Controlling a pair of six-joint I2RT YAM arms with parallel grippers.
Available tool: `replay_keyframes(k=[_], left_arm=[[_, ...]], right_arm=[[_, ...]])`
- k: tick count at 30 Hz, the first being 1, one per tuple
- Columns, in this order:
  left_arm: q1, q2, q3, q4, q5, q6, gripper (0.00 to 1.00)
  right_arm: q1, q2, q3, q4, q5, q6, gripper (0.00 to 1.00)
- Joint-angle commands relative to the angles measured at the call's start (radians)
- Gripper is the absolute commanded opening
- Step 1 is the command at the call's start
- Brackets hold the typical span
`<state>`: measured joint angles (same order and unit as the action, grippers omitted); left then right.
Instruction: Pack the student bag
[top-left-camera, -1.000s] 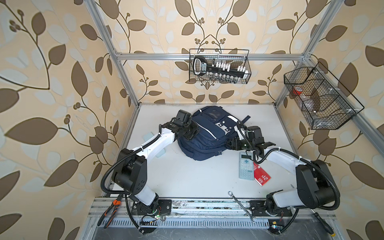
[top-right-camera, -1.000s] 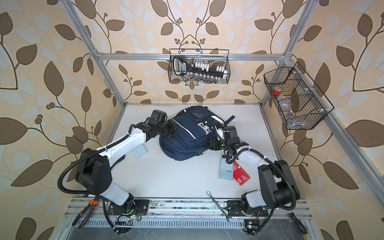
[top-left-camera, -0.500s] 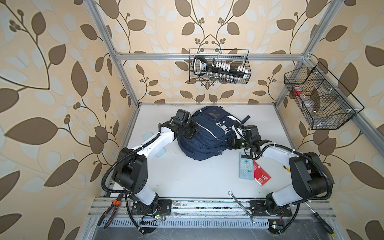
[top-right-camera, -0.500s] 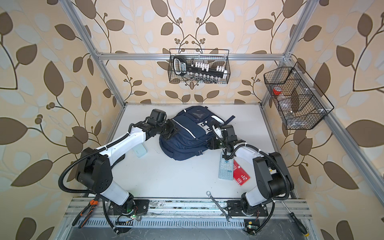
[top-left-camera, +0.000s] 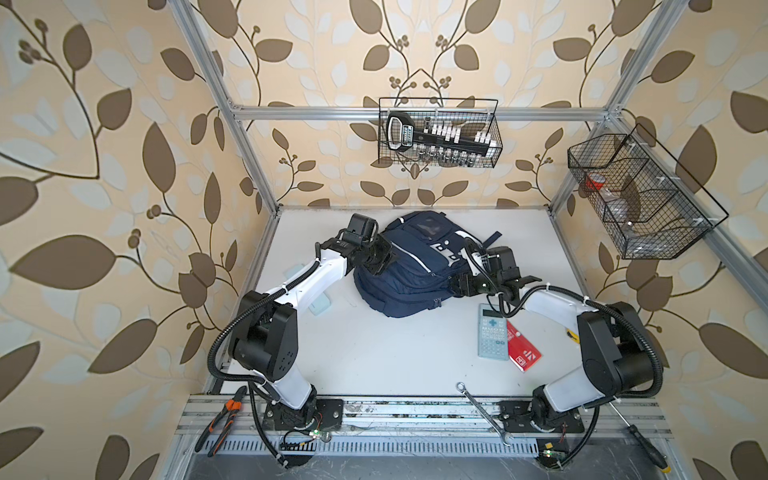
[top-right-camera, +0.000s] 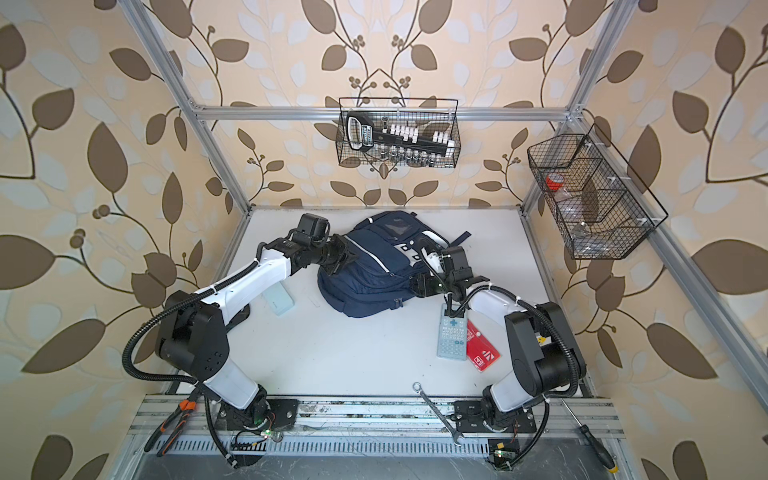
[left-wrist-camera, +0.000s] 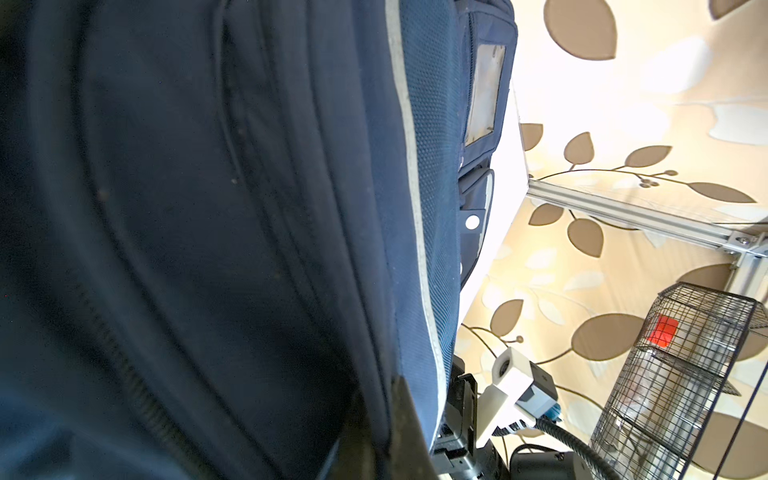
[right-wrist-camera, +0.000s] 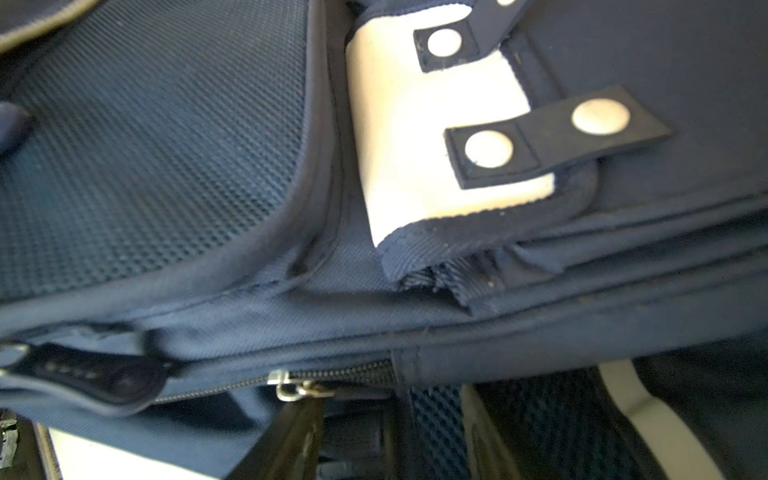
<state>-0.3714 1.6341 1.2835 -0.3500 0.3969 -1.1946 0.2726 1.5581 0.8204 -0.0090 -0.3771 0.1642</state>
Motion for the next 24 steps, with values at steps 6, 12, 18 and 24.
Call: replay_keyframes(k=[6,12,18,24], left_arm=[[0.019,0.013,0.128,0.01,0.074,0.048,0.0],[0.02,0.029,0.143,0.005,0.088,0.051,0.0],[0.02,0.038,0.14,0.01,0.083,0.057,0.0],[0.02,0.047,0.129,-0.003,0.065,0.085,0.0]], right_arm=[[0.032,0.05,0.103,-0.071,0.001,-0.088,0.61],[0.035,0.071,0.154,-0.115,-0.008,-0.11,0.31],[0.049,0.044,0.132,-0.115,0.006,-0.107,0.17],[0.084,0.001,0.172,-0.191,0.133,-0.111,0.09]])
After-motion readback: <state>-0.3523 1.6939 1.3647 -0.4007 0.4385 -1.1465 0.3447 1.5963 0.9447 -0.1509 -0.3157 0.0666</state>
